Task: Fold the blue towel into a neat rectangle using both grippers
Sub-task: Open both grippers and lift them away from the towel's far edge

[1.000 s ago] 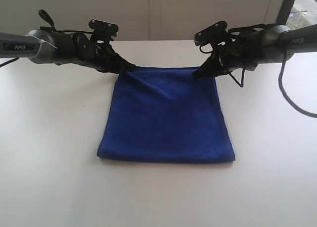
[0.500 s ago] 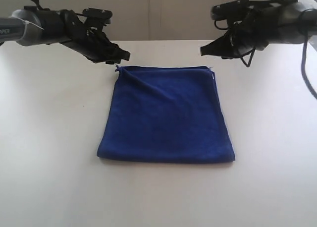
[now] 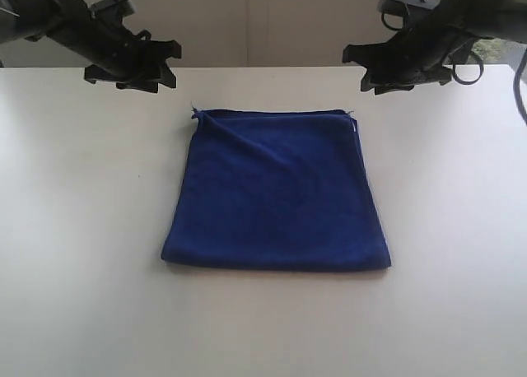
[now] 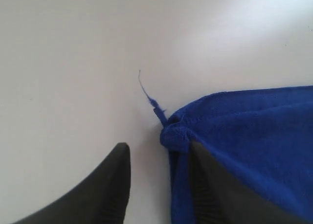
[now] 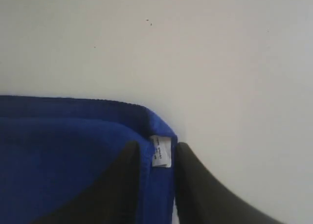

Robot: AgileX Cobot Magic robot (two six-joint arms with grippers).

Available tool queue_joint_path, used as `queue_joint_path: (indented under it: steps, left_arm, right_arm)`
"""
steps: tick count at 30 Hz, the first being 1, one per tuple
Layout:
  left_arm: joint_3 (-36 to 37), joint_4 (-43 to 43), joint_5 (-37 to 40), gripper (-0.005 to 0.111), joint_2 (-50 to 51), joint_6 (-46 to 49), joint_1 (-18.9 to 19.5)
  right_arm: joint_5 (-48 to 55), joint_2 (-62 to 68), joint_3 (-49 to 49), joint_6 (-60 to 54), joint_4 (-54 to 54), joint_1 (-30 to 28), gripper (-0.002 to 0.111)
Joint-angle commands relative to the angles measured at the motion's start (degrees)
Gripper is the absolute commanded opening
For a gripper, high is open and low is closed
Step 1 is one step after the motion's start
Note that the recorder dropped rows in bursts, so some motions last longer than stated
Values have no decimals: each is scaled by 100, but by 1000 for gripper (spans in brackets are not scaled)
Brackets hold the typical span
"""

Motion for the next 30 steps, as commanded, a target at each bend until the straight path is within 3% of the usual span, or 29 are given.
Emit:
queue_joint_path:
  steps: [1,19,24,30]
  left_arm:
    - [-86,-272,221,44,206,15,26]
    - [-86,-575,175,44,466,15,26]
    - [-86,-610,356,44,466,4,26]
    - [-86,-608,367,44,466,4,26]
  right_arm:
    - [71,335,-374,-172,244,-51,25]
    - [29,1032,-667,-184,956,-51,25]
    - [120,1108,-667,-806,1690,-39,24]
    - [17,1127,-667,-928,1781,-39,11]
